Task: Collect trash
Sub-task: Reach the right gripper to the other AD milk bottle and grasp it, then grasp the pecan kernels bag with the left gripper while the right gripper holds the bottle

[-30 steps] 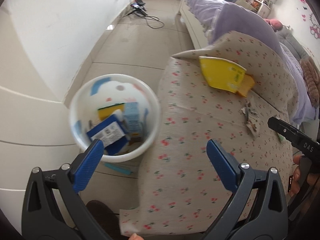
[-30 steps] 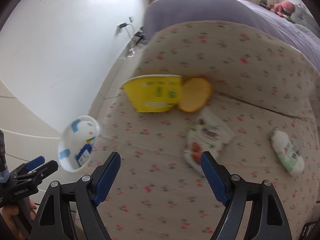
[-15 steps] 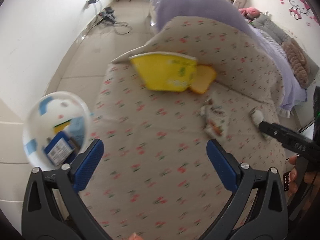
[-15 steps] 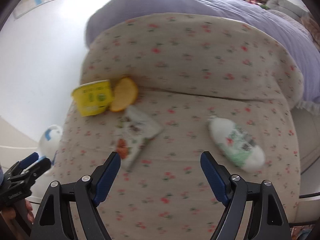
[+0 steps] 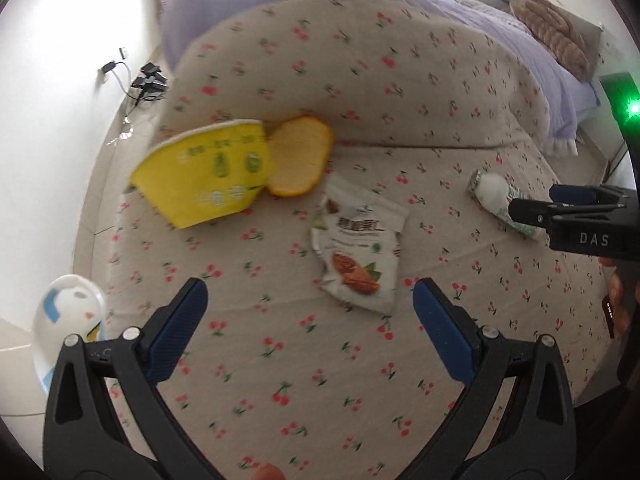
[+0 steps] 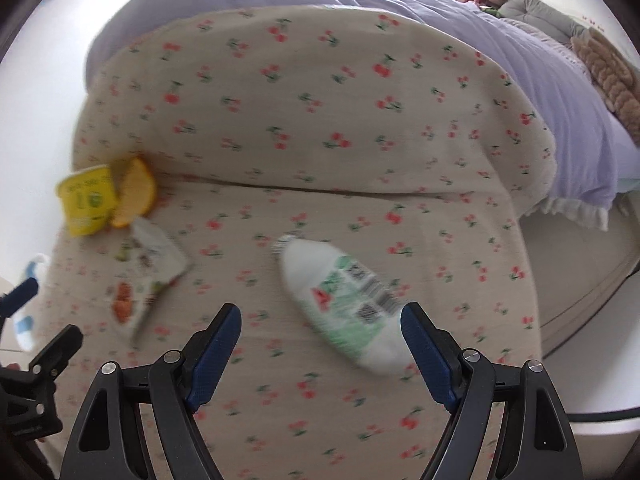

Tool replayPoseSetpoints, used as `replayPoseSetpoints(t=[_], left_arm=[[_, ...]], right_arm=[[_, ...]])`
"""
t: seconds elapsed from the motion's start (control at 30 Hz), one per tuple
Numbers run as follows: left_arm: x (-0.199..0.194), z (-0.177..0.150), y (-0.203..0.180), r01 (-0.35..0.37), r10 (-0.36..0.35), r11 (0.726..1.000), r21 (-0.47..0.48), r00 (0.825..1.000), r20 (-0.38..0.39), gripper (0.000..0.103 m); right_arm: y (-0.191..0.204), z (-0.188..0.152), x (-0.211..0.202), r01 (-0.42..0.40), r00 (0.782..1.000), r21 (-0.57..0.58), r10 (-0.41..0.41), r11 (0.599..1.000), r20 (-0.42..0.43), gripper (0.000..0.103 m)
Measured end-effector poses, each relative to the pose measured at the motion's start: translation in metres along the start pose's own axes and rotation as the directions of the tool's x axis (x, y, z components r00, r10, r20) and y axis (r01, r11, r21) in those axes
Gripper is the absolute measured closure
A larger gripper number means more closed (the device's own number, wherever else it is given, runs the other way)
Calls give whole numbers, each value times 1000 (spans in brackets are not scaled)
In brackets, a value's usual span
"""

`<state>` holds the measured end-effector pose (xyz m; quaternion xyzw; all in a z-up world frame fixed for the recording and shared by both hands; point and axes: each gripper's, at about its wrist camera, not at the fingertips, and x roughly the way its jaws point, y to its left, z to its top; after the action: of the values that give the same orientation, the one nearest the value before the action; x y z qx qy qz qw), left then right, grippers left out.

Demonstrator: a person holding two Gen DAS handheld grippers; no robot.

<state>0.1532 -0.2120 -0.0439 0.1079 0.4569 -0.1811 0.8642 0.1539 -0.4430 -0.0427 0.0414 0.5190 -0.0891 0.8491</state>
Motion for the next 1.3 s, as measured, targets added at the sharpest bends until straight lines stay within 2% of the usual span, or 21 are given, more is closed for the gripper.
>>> replayPoseSetpoints(t=[0.2, 0.3, 0.43, 0.57, 0.63, 0.73, 0.83, 0.87, 1.0, 1.13, 1.2, 1.3], left_arm=[[26, 6, -13, 5, -5, 1000, 13, 999, -45, 1], [37, 8, -18, -18, 20, 999, 37, 999, -50, 1], [50, 9, -22, -35, 39, 998, 60, 998, -57, 1], [61, 10, -29, -22, 27, 998, 59, 996, -81, 1], [64, 11, -31, -7, 11, 999, 43, 996, -94, 1], [69, 15, -30, 20, -21, 1000, -5, 992, -121, 1], [70, 19, -30, 24, -25, 1000, -14, 992, -125, 1], [69, 20, -28, 24, -26, 1000, -13, 992, -124, 1], [63, 18, -24, 37, -38, 999, -9, 992, -117, 11], [53, 18, -17, 66, -67, 998, -14, 992, -104, 27], [45, 15, -10, 84, -85, 996, -20, 992, -97, 38], [35, 12, -5, 116, -119, 992, -37, 989, -93, 44]], right_arm=[[-17, 0, 24, 40, 997, 1, -40, 999, -59, 20], [-21, 0, 33, 48, 996, -5, -48, 999, -78, 20], [-23, 1, 39, 56, 995, -20, -57, 998, -84, 20], [-26, 0, 41, 59, 995, -24, -60, 998, -81, 22], [-28, 0, 43, 56, 995, -27, -58, 998, -82, 30], [-27, -1, 42, 59, 995, -36, -61, 998, -82, 34], [-25, -2, 40, 58, 995, -44, -61, 997, -77, 41], [-22, -2, 37, 54, 996, -46, -57, 997, -74, 48], [-15, -3, 29, 31, 997, -51, -34, 998, -68, 62], [-8, -3, 26, 20, 997, -57, -24, 998, -72, 62], [-5, -4, 26, 16, 997, -59, -20, 998, -79, 62], [-6, -7, 33, -8, 992, -25, 5, 1000, -126, 58]])
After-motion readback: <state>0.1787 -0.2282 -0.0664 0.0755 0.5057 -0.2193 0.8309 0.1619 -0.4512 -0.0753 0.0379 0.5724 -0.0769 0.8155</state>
